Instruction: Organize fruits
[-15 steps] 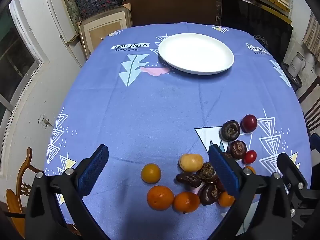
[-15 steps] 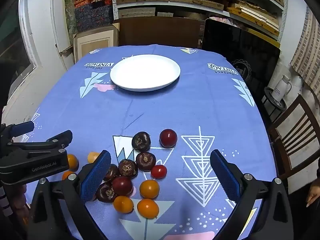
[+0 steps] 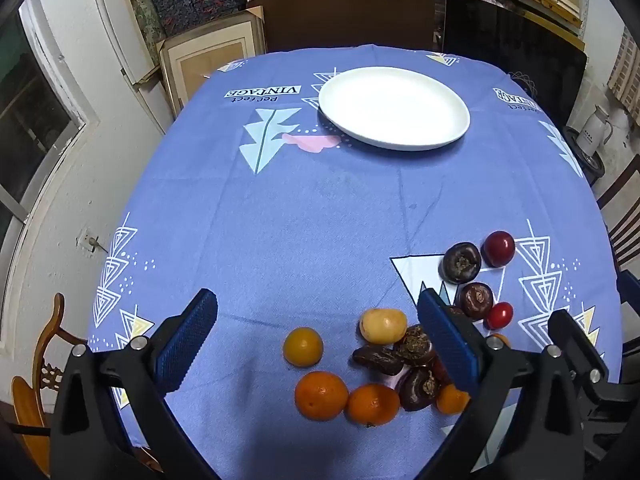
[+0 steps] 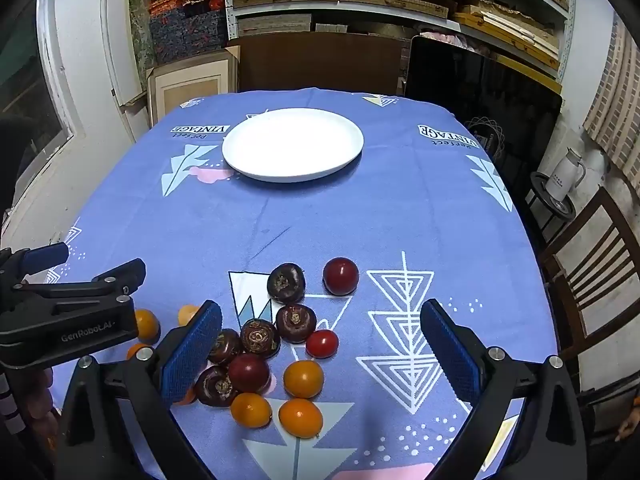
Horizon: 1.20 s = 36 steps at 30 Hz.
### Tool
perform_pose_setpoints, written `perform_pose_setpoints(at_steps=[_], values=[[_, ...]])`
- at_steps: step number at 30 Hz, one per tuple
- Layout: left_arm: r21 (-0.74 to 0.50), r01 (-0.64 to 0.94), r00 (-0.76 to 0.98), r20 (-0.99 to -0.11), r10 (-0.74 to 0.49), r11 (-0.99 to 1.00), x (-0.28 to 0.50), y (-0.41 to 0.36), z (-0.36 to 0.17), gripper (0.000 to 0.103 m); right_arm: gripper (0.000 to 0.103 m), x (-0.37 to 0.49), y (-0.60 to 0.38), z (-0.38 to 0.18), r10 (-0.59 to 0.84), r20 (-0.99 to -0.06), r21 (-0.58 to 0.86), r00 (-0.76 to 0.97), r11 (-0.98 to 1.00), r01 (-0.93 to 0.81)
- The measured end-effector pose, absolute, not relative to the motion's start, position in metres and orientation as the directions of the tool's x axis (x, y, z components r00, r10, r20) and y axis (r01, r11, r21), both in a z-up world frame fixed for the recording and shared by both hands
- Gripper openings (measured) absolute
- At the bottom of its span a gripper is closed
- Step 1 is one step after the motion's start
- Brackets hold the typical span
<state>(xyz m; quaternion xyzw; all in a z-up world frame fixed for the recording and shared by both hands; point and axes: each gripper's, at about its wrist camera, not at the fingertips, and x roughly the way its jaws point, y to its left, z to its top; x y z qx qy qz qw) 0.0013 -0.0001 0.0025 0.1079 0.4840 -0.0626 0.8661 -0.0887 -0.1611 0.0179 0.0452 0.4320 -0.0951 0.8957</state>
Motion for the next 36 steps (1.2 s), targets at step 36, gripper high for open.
perform_pose_setpoints(at_steps=[36], values=[[0.132,0.202,0.508,-0.861,0.012,0.970,0.004,0.006,-0.002,0.098,0.100,-0.085,-0.161,0.006,-0.095,-0.806,0.037,0.584,0.977,0.210]])
